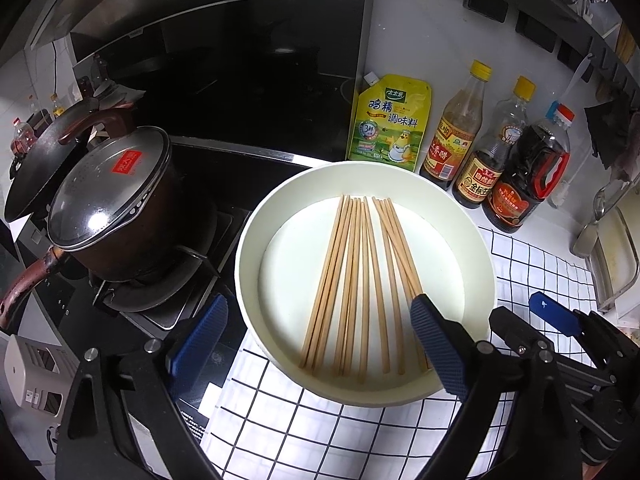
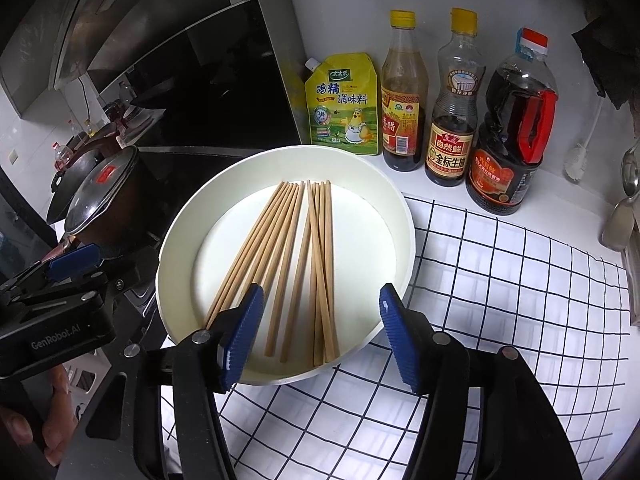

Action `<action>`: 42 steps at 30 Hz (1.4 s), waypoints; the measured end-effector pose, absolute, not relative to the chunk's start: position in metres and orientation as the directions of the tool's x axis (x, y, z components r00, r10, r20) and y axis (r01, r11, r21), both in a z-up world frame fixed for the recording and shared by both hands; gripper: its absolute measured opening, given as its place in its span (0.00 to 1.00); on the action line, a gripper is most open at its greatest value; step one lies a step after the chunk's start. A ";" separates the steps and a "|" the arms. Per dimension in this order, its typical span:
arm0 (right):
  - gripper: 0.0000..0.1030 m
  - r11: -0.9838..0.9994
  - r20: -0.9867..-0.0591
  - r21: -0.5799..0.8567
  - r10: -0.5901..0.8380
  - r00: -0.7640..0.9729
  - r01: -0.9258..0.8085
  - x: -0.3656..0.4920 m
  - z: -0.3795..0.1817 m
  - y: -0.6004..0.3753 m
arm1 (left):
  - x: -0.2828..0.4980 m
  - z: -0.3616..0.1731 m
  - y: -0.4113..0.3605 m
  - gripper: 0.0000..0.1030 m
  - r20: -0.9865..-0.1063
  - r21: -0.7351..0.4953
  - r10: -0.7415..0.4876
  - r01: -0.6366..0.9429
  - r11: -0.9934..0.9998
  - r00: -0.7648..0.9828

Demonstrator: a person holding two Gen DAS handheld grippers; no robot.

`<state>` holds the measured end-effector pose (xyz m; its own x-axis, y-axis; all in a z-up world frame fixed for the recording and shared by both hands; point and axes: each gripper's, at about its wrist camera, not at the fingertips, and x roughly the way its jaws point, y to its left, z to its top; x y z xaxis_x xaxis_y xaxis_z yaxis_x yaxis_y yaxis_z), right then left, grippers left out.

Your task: Organize utensils

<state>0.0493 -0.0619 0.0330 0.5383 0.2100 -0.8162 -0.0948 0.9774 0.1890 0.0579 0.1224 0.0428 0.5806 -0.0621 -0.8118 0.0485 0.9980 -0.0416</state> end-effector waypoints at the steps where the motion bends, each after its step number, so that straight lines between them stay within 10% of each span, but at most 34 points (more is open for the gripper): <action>1: 0.56 0.977 -0.816 0.189 0.210 0.538 -0.095 0.049 0.033 -0.062 | 0.058 0.043 0.122 0.91 -0.812 -0.041 -0.061 0.048 0.998 0.581; 42: 0.57 0.979 -0.816 0.176 0.202 0.541 -0.100 0.045 0.035 -0.065 | 0.058 0.046 0.124 0.93 -0.822 -0.014 -0.021 0.018 1.000 0.570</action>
<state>0.0454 -0.0648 0.0347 0.5412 0.2021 -0.8162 -0.1002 0.9793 0.1761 0.0585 0.1239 0.0461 0.5698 -0.0213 -0.8215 0.0177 0.9997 -0.0137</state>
